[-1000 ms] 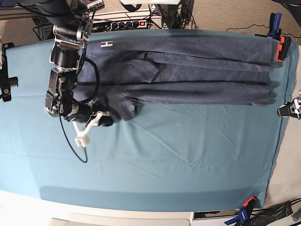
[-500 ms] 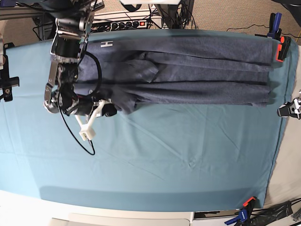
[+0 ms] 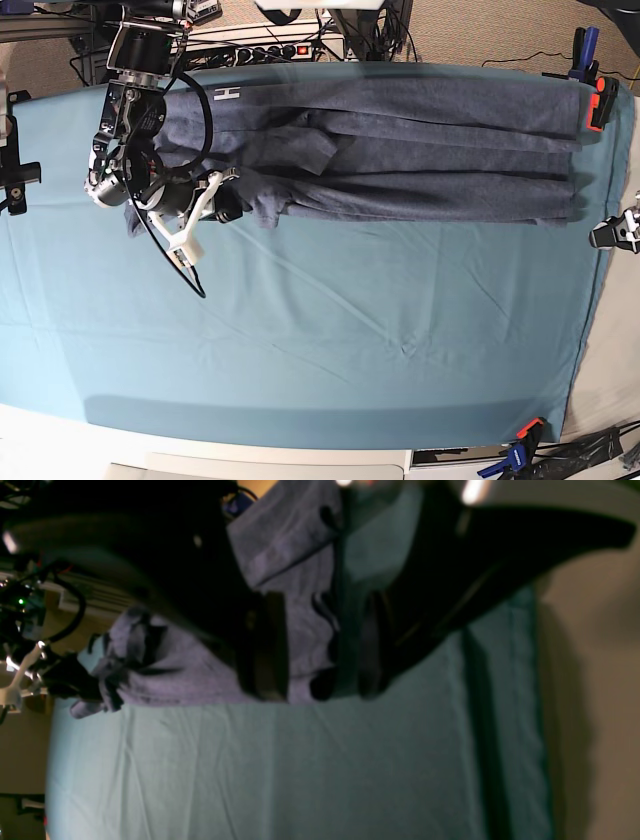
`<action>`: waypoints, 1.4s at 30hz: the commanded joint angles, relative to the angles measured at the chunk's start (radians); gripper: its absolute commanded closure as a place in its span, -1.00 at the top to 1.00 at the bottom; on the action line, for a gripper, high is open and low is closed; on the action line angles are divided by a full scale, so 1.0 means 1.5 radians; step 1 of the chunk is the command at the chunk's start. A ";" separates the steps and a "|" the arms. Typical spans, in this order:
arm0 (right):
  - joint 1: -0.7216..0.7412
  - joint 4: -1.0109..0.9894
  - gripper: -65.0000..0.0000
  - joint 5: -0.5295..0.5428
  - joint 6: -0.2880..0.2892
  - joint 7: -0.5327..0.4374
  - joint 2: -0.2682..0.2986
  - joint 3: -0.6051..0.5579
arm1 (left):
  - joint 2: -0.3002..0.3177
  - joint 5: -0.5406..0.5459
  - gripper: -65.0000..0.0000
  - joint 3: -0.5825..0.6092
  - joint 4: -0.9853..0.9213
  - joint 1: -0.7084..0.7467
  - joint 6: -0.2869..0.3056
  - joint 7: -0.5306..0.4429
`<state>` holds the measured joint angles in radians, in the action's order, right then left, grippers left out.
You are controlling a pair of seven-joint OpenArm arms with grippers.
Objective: Fold the T-shirt properly
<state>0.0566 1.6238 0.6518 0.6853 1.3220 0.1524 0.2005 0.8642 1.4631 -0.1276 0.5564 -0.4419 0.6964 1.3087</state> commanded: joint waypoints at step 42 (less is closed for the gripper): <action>-0.147 0.247 -1.00 0.047 0.009 -0.041 0.031 0.003 | 0.021 0.014 -0.21 -0.006 0.008 -0.016 0.001 -0.006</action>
<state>-0.1741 1.9728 0.7052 0.6971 1.2793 0.1890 0.2008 0.8646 1.4628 -0.1276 0.5564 -0.4419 0.6964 1.3087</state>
